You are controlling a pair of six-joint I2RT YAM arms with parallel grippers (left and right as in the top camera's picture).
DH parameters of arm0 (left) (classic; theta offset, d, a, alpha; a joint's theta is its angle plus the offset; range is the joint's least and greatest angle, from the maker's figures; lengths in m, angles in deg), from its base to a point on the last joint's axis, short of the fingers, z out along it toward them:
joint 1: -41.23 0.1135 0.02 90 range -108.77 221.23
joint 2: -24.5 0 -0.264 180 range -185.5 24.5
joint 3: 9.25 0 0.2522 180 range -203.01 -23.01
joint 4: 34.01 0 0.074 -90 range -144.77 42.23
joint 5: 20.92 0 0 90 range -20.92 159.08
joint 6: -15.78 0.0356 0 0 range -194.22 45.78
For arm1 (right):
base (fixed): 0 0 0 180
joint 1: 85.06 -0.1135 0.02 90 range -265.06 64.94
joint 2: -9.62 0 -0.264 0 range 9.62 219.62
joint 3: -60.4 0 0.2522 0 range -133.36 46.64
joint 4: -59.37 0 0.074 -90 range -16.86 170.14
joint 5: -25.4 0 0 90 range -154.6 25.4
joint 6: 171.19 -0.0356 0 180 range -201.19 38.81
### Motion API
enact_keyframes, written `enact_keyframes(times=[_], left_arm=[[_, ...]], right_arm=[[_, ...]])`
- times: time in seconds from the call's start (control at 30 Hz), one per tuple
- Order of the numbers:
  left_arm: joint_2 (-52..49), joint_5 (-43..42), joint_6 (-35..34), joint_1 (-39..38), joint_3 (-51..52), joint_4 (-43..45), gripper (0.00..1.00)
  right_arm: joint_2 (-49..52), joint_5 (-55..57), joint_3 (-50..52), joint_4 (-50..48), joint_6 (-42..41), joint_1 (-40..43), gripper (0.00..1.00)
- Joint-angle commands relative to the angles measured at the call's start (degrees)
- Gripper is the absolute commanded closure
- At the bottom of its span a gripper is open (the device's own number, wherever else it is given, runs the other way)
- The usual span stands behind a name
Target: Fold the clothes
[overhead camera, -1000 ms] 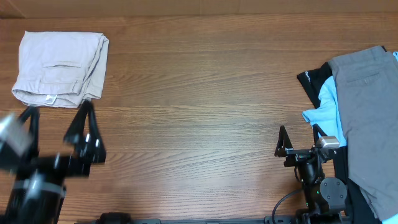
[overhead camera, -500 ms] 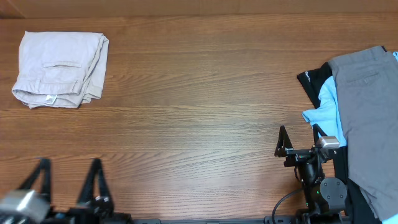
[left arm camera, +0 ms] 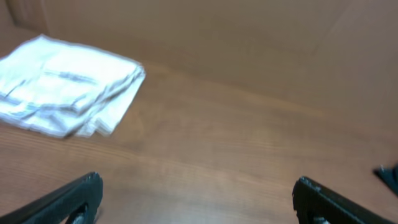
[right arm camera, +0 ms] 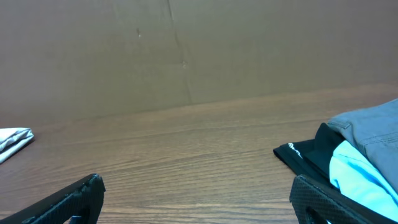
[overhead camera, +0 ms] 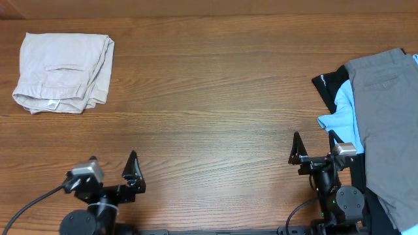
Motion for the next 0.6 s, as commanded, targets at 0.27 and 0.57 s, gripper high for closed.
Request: enact_keyframes(times=[0.27,0.57], left_arm=[[3.34,-0.79,-1.18,-0.28,22.88,33.86,0.0],[3.34,0.09,-0.72,-2.25,29.27,38.84,0.0]], right_arm=[[-0.46,-0.31,0.61,-0.33,0.2,-0.22,0.0],[-0.46,-0.31,0.61,-0.33,0.2,-0.22,0.0]])
